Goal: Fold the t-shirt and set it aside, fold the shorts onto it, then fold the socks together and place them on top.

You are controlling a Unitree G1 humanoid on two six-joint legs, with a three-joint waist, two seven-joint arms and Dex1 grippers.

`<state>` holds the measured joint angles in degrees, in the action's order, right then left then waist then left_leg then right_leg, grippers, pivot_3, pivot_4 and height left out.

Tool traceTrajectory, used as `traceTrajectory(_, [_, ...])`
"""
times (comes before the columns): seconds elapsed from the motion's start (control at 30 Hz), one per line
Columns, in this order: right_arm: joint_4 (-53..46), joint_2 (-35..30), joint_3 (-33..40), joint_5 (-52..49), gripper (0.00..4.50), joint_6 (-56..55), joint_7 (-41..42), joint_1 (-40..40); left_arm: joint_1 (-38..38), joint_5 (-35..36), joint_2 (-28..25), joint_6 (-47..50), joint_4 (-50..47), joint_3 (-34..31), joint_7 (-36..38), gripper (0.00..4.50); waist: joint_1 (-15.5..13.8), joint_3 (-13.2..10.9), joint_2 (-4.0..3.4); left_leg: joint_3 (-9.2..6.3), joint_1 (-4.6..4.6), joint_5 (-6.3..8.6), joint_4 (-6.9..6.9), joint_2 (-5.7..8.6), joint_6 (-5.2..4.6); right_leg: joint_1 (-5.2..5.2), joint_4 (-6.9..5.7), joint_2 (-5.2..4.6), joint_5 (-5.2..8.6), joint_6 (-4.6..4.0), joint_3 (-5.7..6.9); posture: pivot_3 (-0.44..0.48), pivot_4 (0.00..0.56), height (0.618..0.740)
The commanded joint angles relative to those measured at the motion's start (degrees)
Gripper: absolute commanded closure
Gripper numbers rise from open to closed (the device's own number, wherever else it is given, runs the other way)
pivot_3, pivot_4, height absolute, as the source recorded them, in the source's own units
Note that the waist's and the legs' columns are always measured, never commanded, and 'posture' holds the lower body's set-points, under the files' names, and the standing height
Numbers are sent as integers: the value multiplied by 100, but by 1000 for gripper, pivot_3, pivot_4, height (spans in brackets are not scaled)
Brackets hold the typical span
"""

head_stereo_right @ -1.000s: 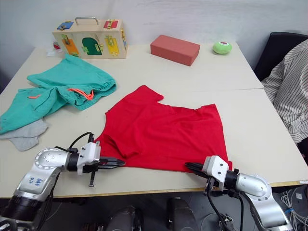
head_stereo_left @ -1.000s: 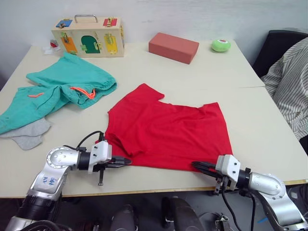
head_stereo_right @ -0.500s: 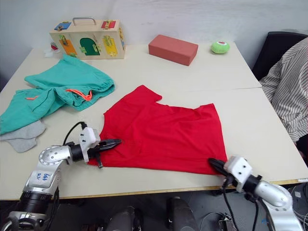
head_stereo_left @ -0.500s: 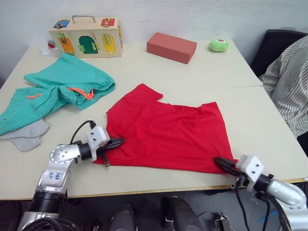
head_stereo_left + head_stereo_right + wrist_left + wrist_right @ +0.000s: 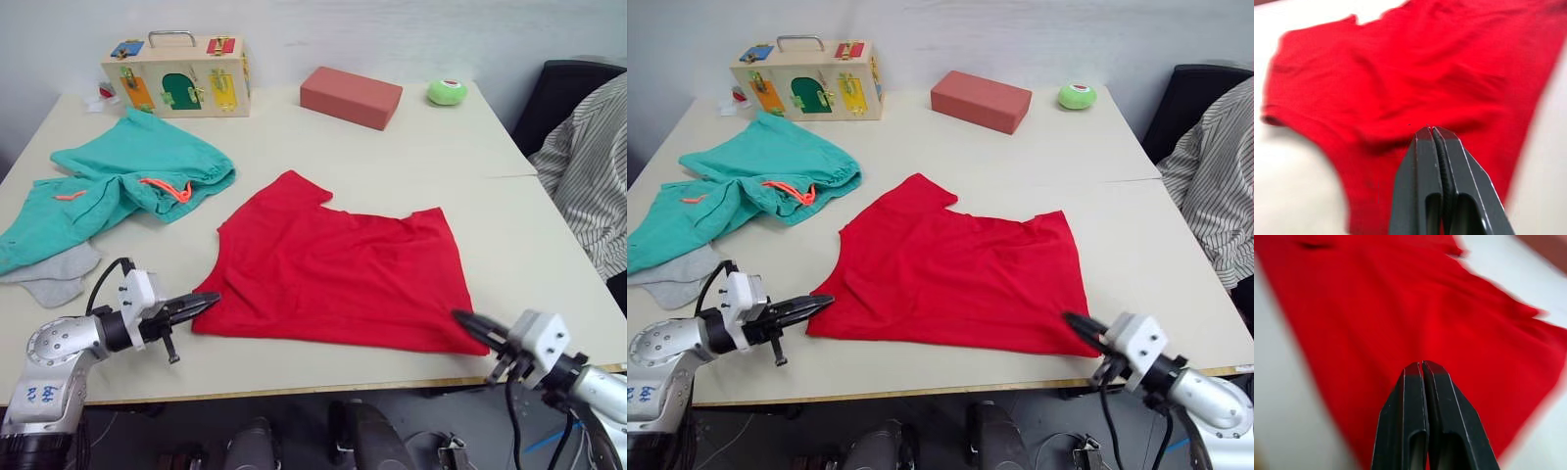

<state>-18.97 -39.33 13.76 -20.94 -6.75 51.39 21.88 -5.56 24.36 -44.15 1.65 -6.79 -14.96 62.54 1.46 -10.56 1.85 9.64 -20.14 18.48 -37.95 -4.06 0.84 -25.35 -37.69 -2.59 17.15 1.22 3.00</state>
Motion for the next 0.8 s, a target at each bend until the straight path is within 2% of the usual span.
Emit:
traceTrajectory(0.03, [-229,-392,128,222,3868,-147,343,257,-163,-330,-301,-871,-88,-67,462,3203,-1,0,0,1,0,4,-1,4,-6,0,2,-3,0,0,0,0,150,740])
traceTrajectory(0.1, [-164,-451,160,308,3288,-210,353,314,-114,-390,-278,-1046,9,-21,418,2635,-4,1,2,1,0,8,-1,7,-11,2,8,-4,-2,2,0,0,150,740])
traceTrajectory(0.13, [-46,-476,161,405,2828,-289,339,300,-53,-474,-257,-1100,79,46,364,2230,-1,2,3,0,0,21,-1,7,-35,3,10,-4,-2,3,0,0,150,740])
traceTrajectory(0.17, [155,-512,145,644,2601,-394,255,248,30,-683,-257,-1223,186,179,303,2003,2,2,3,0,0,25,-1,5,-41,3,10,-3,-2,3,0,0,150,740])
traceTrajectory(0.23, [403,-552,105,907,1989,-472,189,176,172,-1026,-259,-1468,374,356,191,1985,4,2,3,0,0,25,-1,7,-41,3,10,-3,-2,3,0,0,150,740])
traceTrajectory(0.3, [587,-521,74,1022,1989,-449,84,31,368,-1207,-217,-1474,557,457,-5,1985,8,2,3,1,0,25,-1,9,-41,2,10,-3,-2,3,0,0,150,740])
traceTrajectory(0.47, [1022,-624,-197,1361,1989,-395,132,-193,530,-1593,-411,-1476,931,826,83,1985,32,12,18,4,1,15,1,2,-17,0,10,3,-2,2,0,0,150,740])
traceTrajectory(0.57, [1188,-652,-298,1416,2586,-325,127,-280,613,-1749,-474,-1419,1149,956,9,1985,29,49,46,6,11,19,1,-4,-13,10,10,5,-1,1,0,0,150,740])
traceTrajectory(0.6, [1212,-656,-311,1414,2906,-298,117,-304,645,-1770,-496,-1370,1204,999,6,1985,24,50,48,6,24,23,1,-4,-19,22,12,4,0,0,0,0,150,740])
traceTrajectory(0.67, [1249,-682,-368,1362,3559,-199,161,-367,700,-1791,-558,-1103,1300,1099,14,2371,20,63,48,7,86,44,12,-8,-36,86,29,4,1,-1,2,0,150,740])
traceTrajectory(0.73, [1298,-702,-435,1276,4243,-191,252,-445,740,-1698,-567,-689,1316,1145,-15,2849,16,99,43,9,108,65,35,-7,-18,107,54,2,4,-7,2,0,150,740])
traceTrajectory(0.77, [1304,-709,-454,1251,4494,-170,276,-469,742,-1663,-578,-560,1298,1161,-10,3173,16,117,34,9,111,59,49,-6,-21,110,70,3,4,-7,2,0,150,740])
traceTrajectory(0.8, [1291,-723,-477,1203,4500,-110,333,-495,728,-1626,-593,-534,1262,1170,31,3518,17,133,24,10,114,52,57,-5,-24,112,75,3,4,-6,2,0,150,740])
